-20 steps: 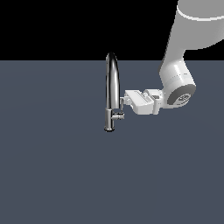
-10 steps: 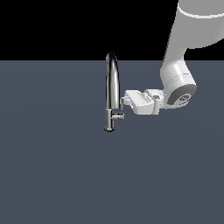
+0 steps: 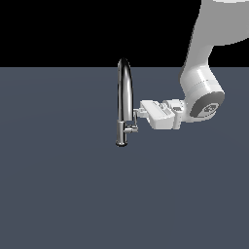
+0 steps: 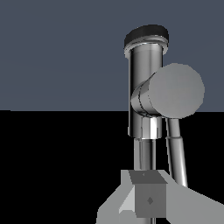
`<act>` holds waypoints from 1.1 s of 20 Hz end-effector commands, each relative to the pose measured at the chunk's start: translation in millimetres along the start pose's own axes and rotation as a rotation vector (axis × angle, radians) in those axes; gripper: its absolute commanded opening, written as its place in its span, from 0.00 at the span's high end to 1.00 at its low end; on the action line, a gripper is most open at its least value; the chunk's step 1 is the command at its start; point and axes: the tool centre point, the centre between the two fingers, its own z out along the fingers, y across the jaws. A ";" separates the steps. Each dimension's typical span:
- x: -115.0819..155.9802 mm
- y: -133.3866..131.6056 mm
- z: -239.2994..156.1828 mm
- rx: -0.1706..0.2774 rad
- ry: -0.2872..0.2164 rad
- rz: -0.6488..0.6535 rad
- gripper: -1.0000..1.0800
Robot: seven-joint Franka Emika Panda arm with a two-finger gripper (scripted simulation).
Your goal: Turn on the faucet by rotating a designated handle.
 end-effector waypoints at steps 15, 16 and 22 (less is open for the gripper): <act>8.5 42.8 2.7 -0.006 -0.004 0.000 1.00; 10.2 46.6 2.1 -0.006 -0.004 0.001 1.00; 18.3 66.2 0.1 -0.005 -0.004 0.001 1.00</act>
